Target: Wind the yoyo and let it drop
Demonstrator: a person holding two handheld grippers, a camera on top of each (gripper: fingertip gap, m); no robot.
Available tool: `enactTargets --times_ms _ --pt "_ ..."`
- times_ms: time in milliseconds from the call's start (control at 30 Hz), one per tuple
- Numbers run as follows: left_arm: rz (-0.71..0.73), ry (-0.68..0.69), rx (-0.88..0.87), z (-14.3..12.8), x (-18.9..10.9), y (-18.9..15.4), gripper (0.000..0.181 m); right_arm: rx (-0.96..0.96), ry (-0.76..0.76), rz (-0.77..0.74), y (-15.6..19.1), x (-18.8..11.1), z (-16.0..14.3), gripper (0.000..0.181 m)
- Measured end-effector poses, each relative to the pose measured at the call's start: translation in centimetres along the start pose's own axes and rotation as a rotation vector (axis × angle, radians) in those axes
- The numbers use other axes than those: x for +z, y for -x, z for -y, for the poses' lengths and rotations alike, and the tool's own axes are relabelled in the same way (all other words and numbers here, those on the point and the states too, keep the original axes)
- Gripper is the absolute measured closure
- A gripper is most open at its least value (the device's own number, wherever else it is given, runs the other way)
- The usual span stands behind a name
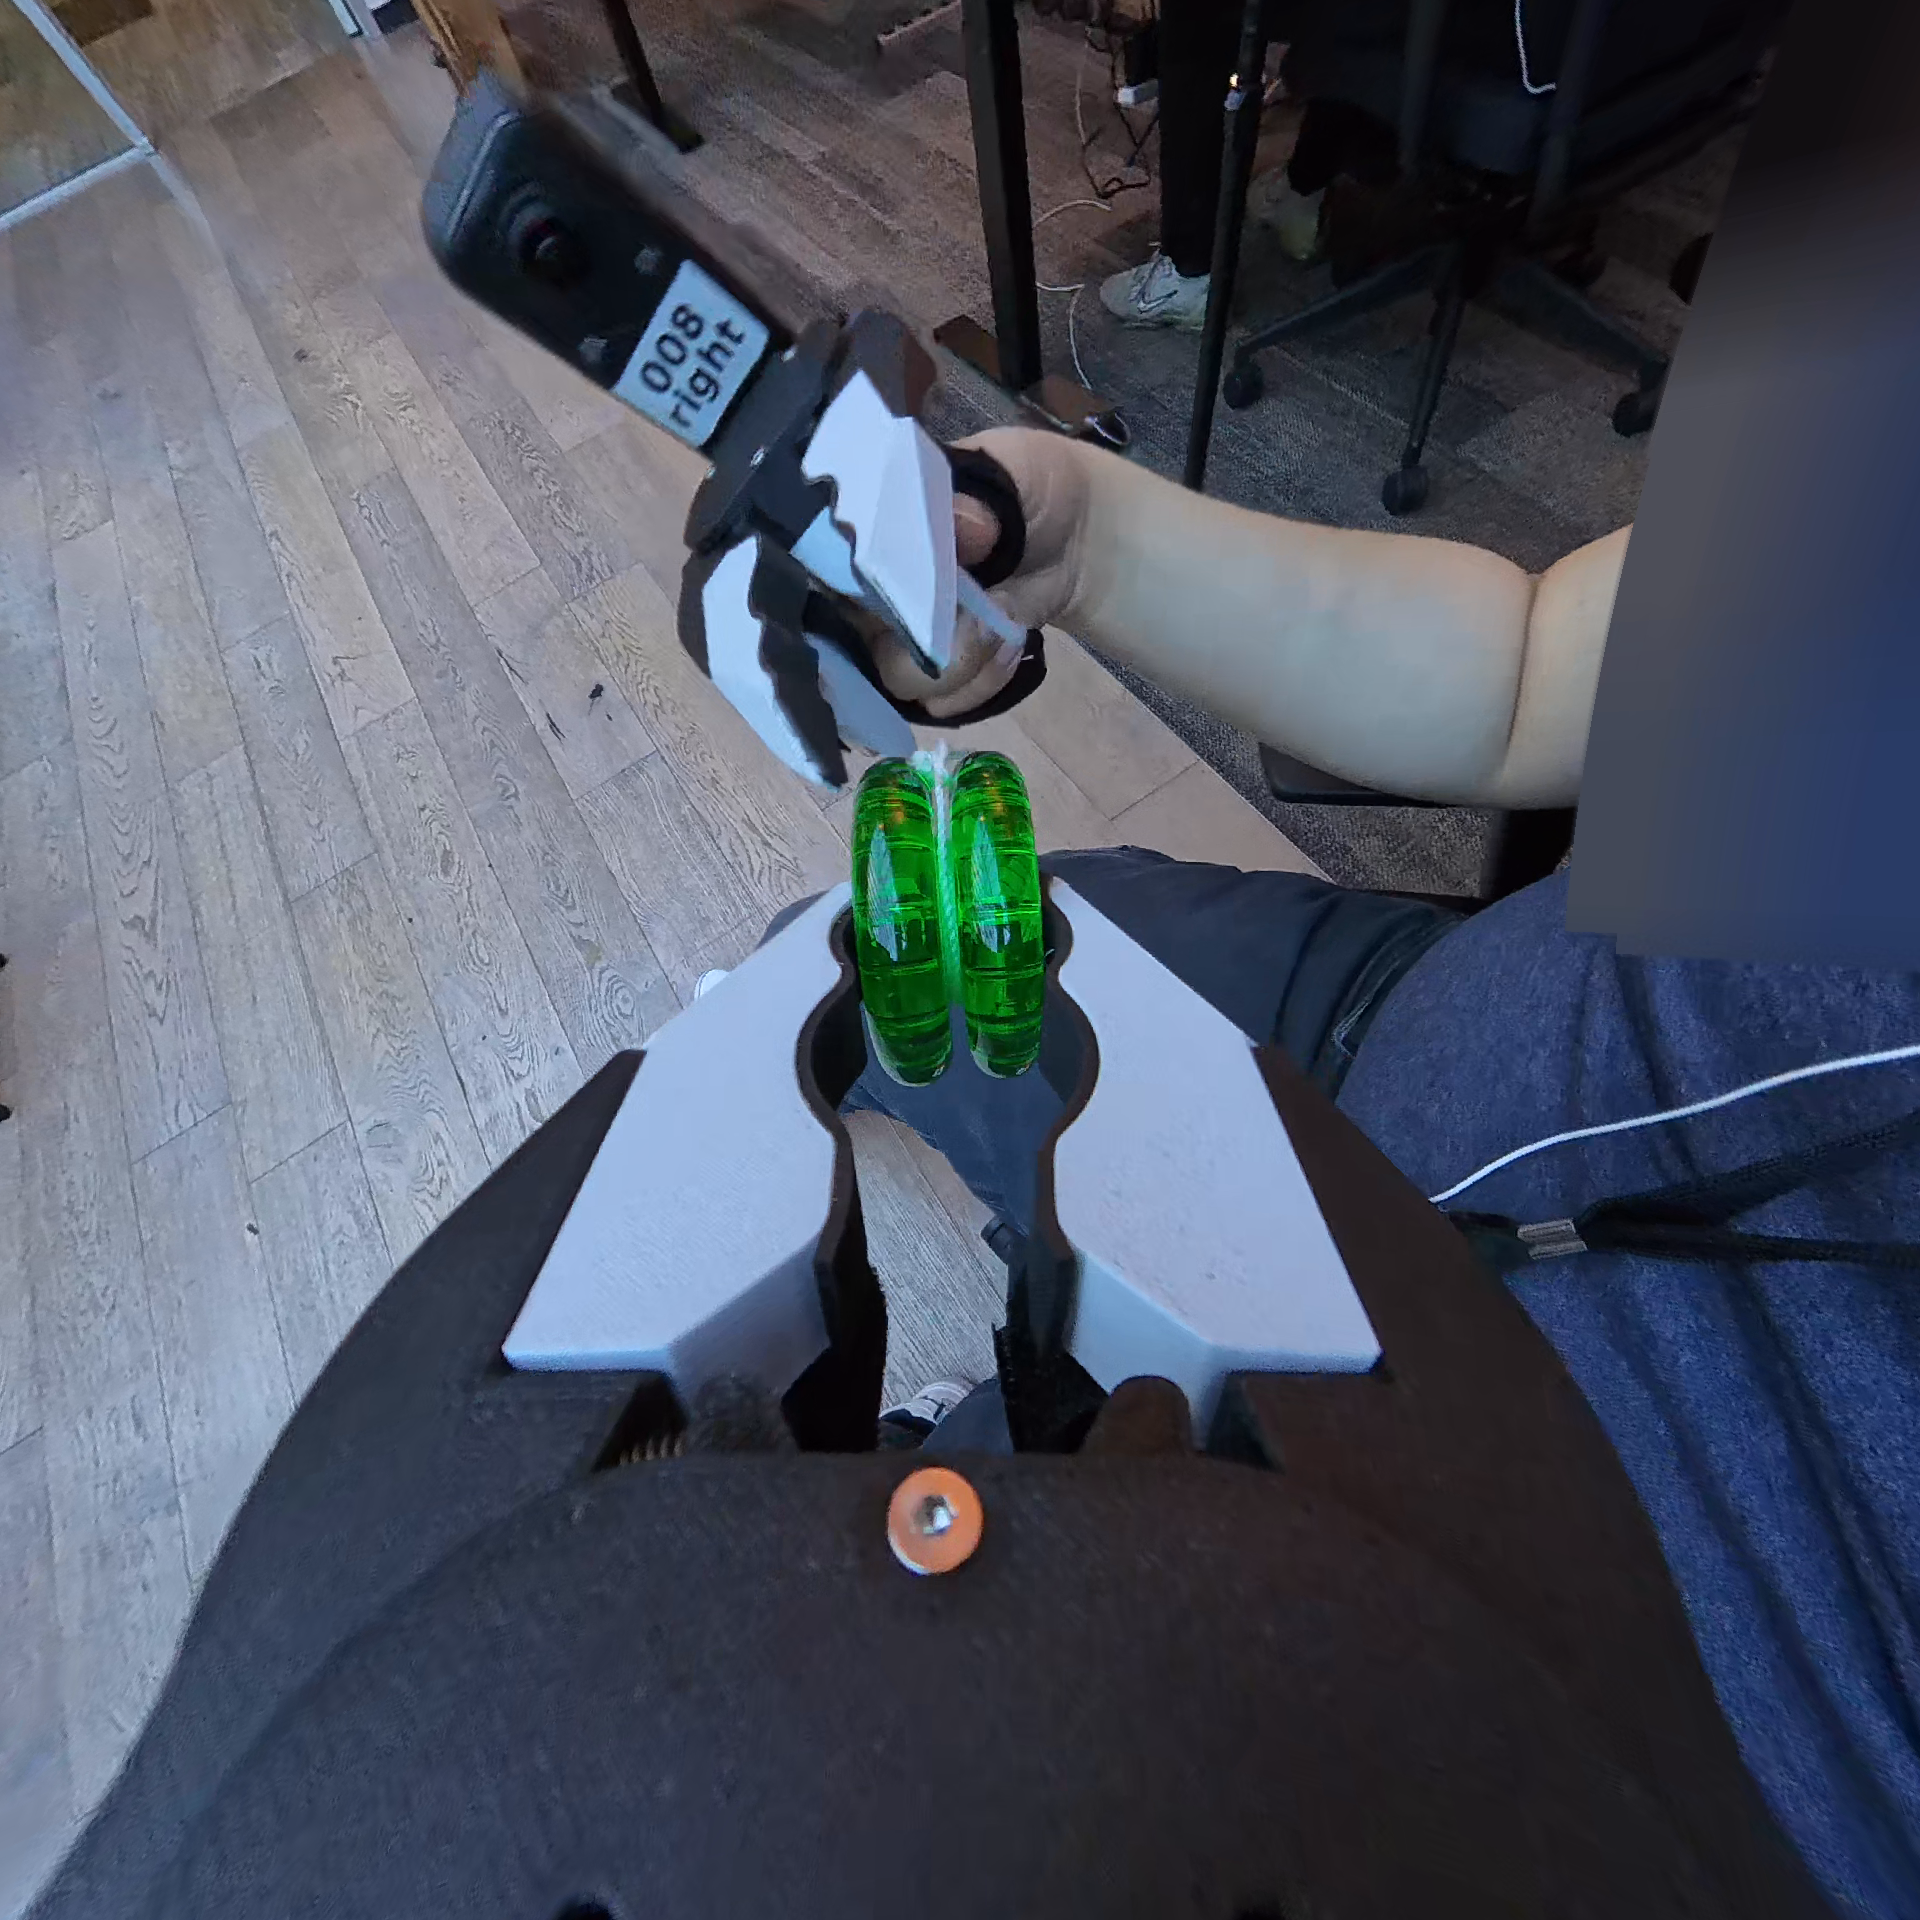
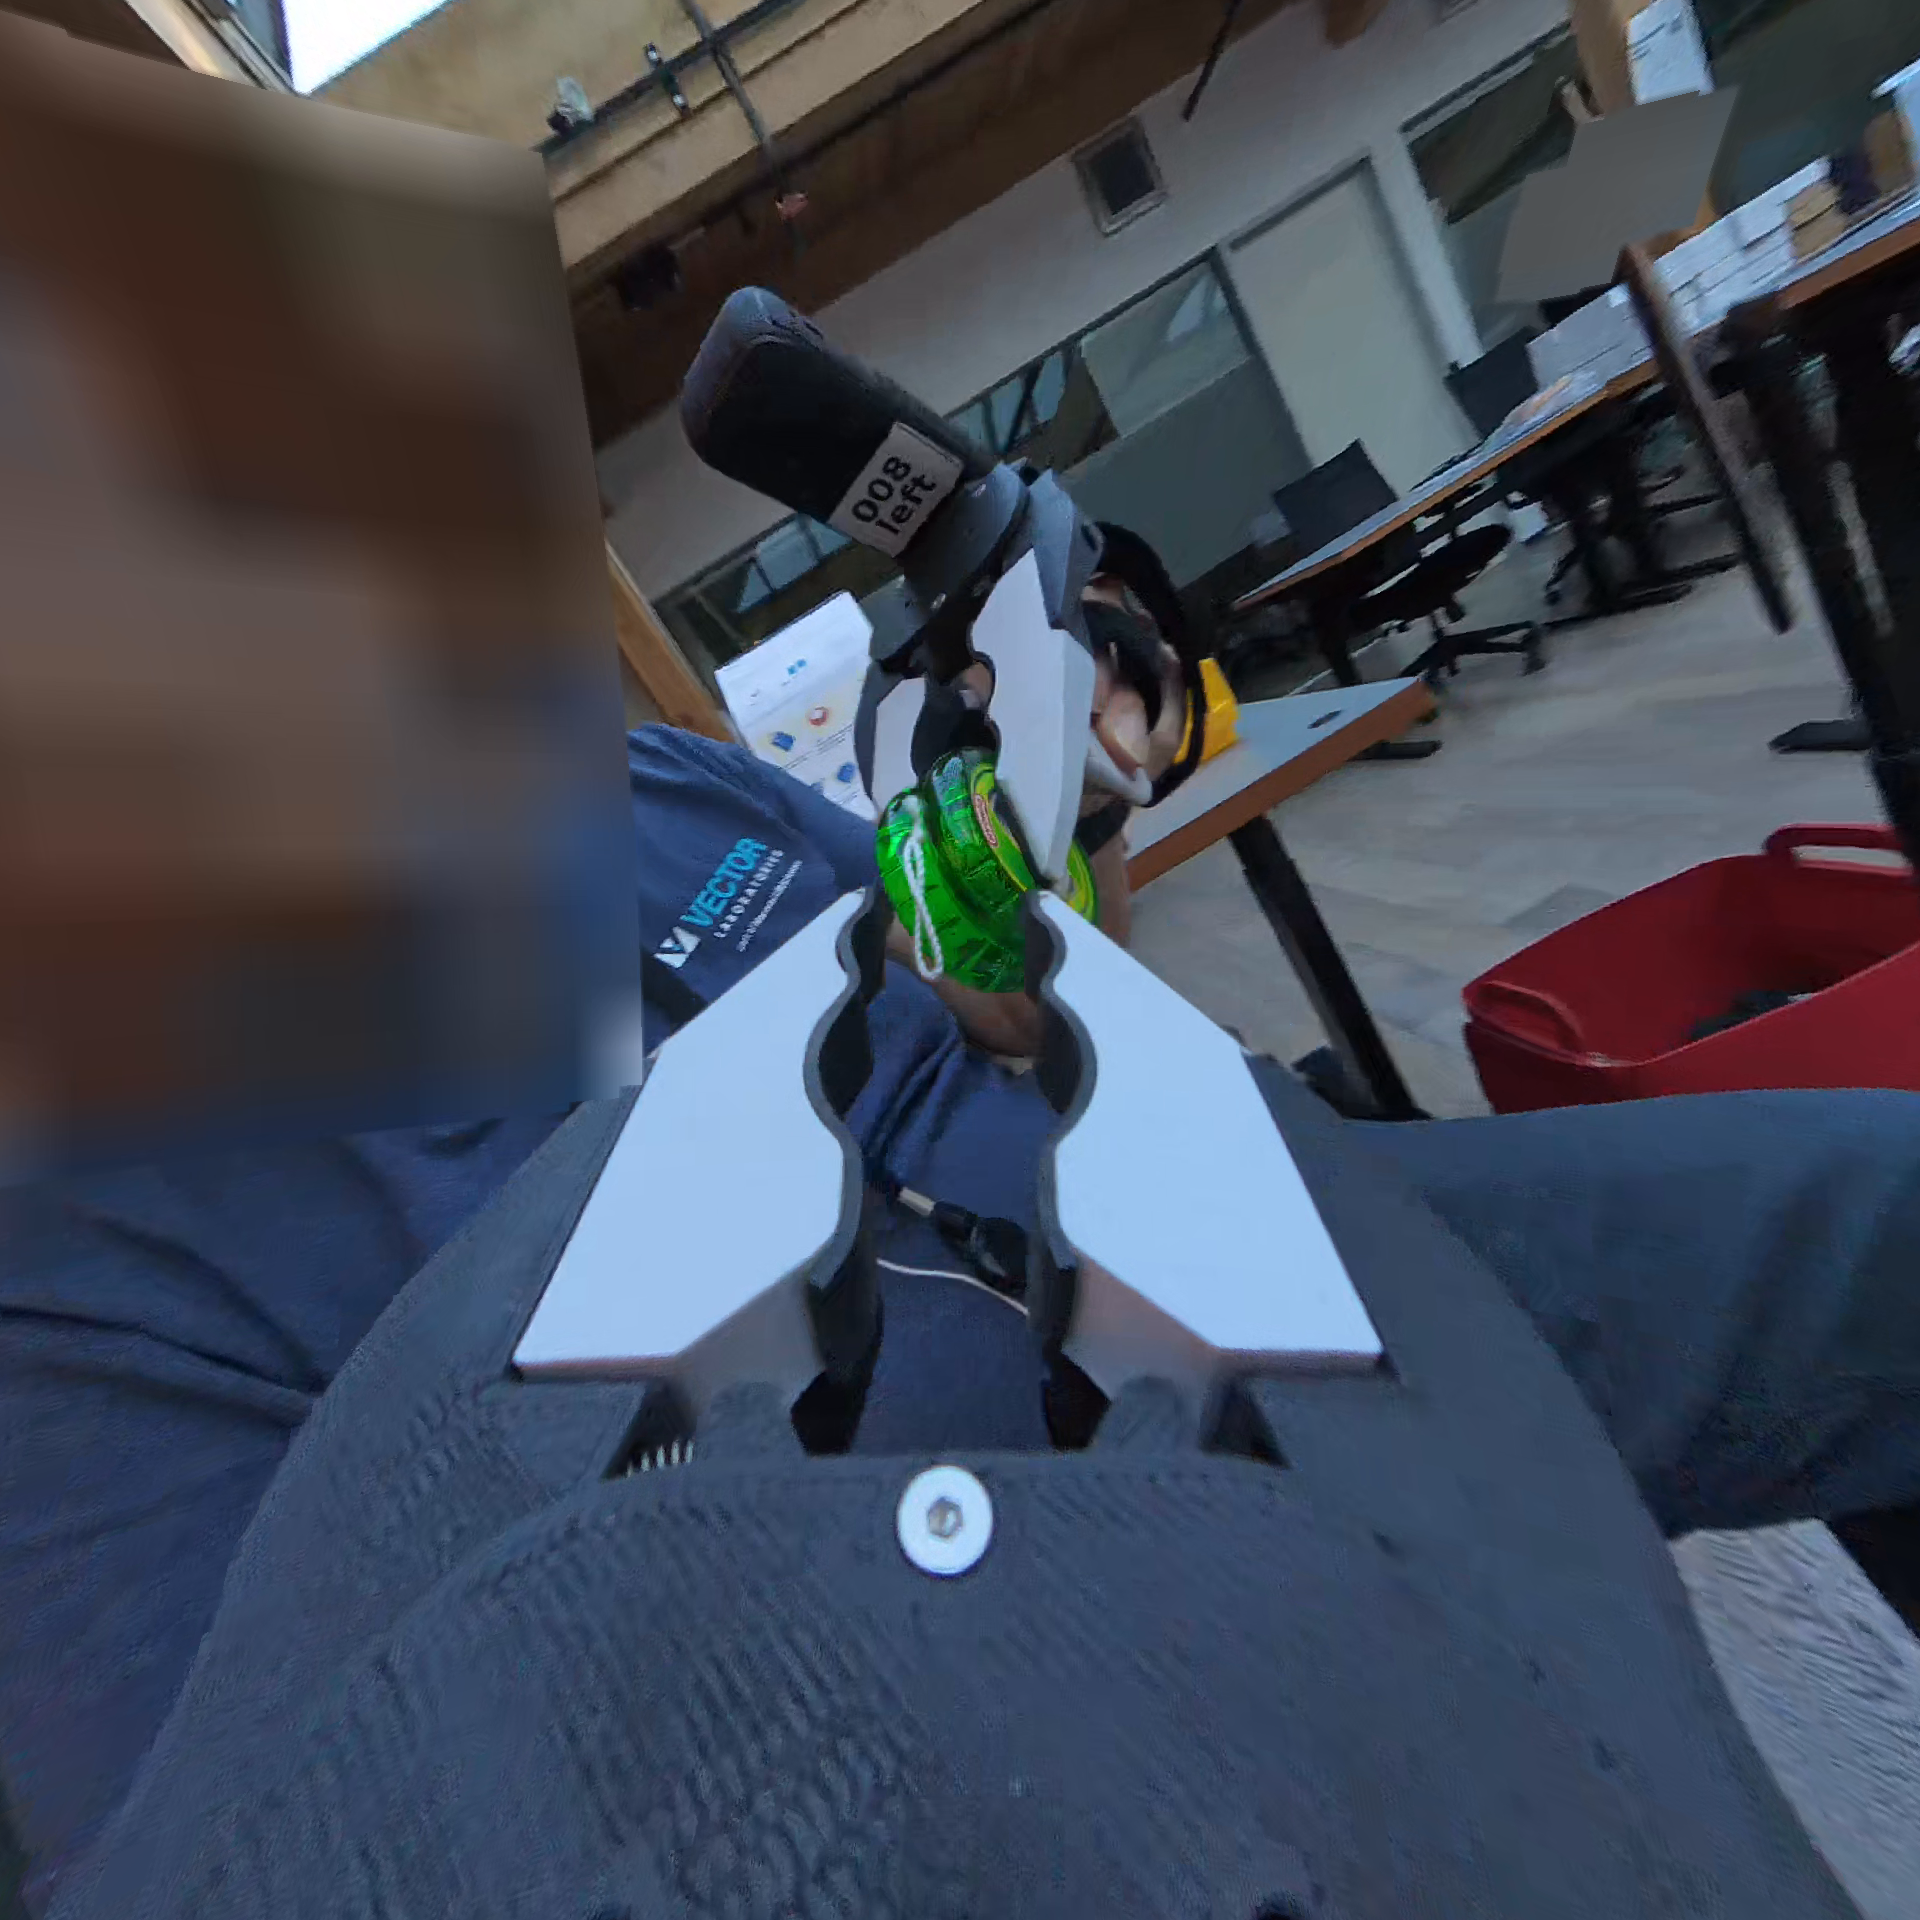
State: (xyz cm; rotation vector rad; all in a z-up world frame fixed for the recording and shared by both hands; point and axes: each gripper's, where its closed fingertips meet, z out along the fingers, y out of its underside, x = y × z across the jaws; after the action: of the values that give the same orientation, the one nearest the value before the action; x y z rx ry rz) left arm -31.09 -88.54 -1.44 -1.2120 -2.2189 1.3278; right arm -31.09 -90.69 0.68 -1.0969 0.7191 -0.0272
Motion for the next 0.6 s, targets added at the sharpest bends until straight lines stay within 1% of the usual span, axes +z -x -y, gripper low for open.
enactTargets --times_ms 100,167,367,467,533,600 --pt "-0.011 0.021 0.008 -0.5 0.6 -0.4 0.153 0.055 0.074 0.097 0.8 0.4 -1.6 0.157" --pt "-0.019 0.019 -0.004 -0.6 0.8 -0.5 0.154 0.053 0.089 0.124 1.3 0.5 -1.9 0.158" --pt "-0.030 0.010 -0.025 -0.7 1.1 -0.6 0.153 0.051 0.107 0.105 1.1 0.2 -2.3 0.162" --pt "-0.033 0.010 -0.029 -0.8 1.1 -0.6 0.153 0.035 0.105 0.084 0.7 0.2 -2.2 0.168" --pt "-0.032 0.009 -0.031 -0.8 1.1 -0.6 0.153 0.017 0.122 0.083 0.8 0.2 -2.5 0.179" --pt "-0.026 0.008 -0.042 -0.9 1.0 -0.4 0.153 0.004 0.138 0.075 0.7 0.3 -2.8 0.179"
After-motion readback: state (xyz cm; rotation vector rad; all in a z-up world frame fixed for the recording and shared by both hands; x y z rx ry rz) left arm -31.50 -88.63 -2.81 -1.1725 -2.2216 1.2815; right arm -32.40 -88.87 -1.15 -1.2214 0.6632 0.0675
